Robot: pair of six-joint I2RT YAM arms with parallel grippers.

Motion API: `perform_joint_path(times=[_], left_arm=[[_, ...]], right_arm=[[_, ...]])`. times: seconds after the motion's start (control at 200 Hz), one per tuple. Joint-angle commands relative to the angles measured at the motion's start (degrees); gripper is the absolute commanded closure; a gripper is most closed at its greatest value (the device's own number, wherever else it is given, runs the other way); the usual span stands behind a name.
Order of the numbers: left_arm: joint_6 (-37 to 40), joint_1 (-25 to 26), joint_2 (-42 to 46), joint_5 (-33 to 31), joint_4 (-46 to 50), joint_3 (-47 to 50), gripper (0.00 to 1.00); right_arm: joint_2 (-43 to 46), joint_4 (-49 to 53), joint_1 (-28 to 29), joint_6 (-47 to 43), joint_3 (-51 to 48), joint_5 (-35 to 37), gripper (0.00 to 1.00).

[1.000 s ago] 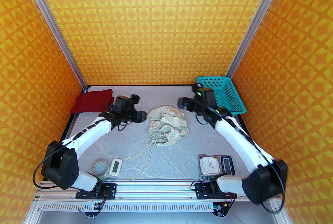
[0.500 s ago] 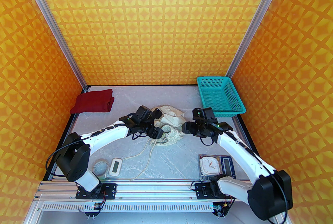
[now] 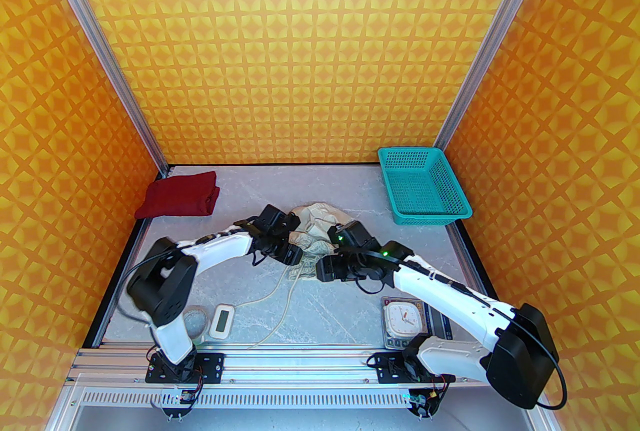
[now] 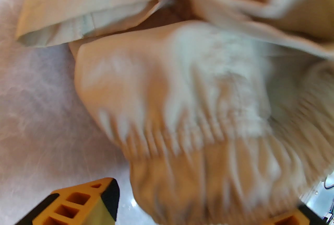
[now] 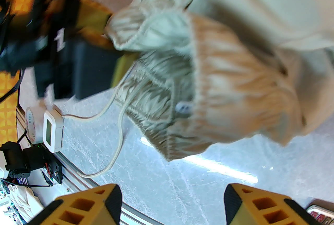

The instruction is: Fold and stack the mixed laundry pile

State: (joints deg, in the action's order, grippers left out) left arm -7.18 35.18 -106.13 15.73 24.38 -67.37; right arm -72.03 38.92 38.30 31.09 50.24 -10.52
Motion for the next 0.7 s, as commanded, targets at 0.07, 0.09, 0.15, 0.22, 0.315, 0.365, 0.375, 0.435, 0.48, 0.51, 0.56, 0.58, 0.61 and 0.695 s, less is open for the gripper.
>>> perform_joint_path(times=[0.07,0.09,0.15,0.22,0.315,0.365,0.375,0.435,0.48,0.51,0.56,0.58,0.61,0.695], left_arm=[[-1.28,-0.94,-1.06,-0.87,-2.42,-3.12,0.58],[-1.92,-0.98,-0.90,-0.88,-3.06,-3.24,0.64],[-3.44,-1.33,0.12,-0.87,-4.92,-3.43,0.78],[-4.28,-1.40,2.06,-0.87,-7.08,-3.55,0.90],[-5.10,-1.83,5.75,-2.04,-8.76,-4.36,1.00],[-5.12,-2.18,7.46,-2.52,-9.01,-5.22,1.00],[-5.12,-2.27,7.74,-2.67,-9.00,-5.44,1.00],[-4.74,-2.80,9.50,-3.43,-8.73,-7.24,1.00],[-4.38,-3.11,10.71,-4.04,-8.04,-9.03,1.00],[-4.02,-3.19,11.42,-4.41,-7.59,-10.38,1.00],[-3.14,-3.25,12.60,-4.90,-6.88,-12.71,1.00],[-2.90,-3.27,13.04,-4.87,-6.73,-13.55,1.00],[-2.53,-3.23,13.60,-4.91,-6.58,-14.74,1.00],[-1.23,-3.36,14.94,-4.91,-6.21,-17.82,1.00]], right_arm=[[-1.00,-4.88,0.19,5.10,-4.35,6.28,0.32],[-1.05,-5.53,0.15,5.27,-4.65,7.22,0.32],[-1.57,-6.85,-0.15,5.41,-4.92,9.61,0.36],[-2.45,-6.99,-1.13,5.25,-3.82,11.51,0.40],[-2.39,-6.84,-3.44,4.36,-2.82,12.90,0.46],[-1.90,-6.75,-5.28,3.38,-2.41,13.46,0.48],[-1.78,-6.68,-5.61,3.13,-2.31,13.70,0.49],[-1.00,-5.28,-7.88,1.58,-1.17,14.84,0.51],[0.00,-3.89,-9.15,-0.11,0.73,15.39,0.52],[0.68,-3.30,-9.63,-1.42,1.86,15.40,0.52],[2.12,-2.73,-9.70,-4.53,4.06,14.00,0.49],[2.63,-2.71,-9.70,-5.81,4.93,12.67,0.47],[3.30,-2.85,-9.73,-7.46,5.89,10.43,0.43],[4.49,-2.91,-9.70,-9.98,9.08,6.32,0.34]])
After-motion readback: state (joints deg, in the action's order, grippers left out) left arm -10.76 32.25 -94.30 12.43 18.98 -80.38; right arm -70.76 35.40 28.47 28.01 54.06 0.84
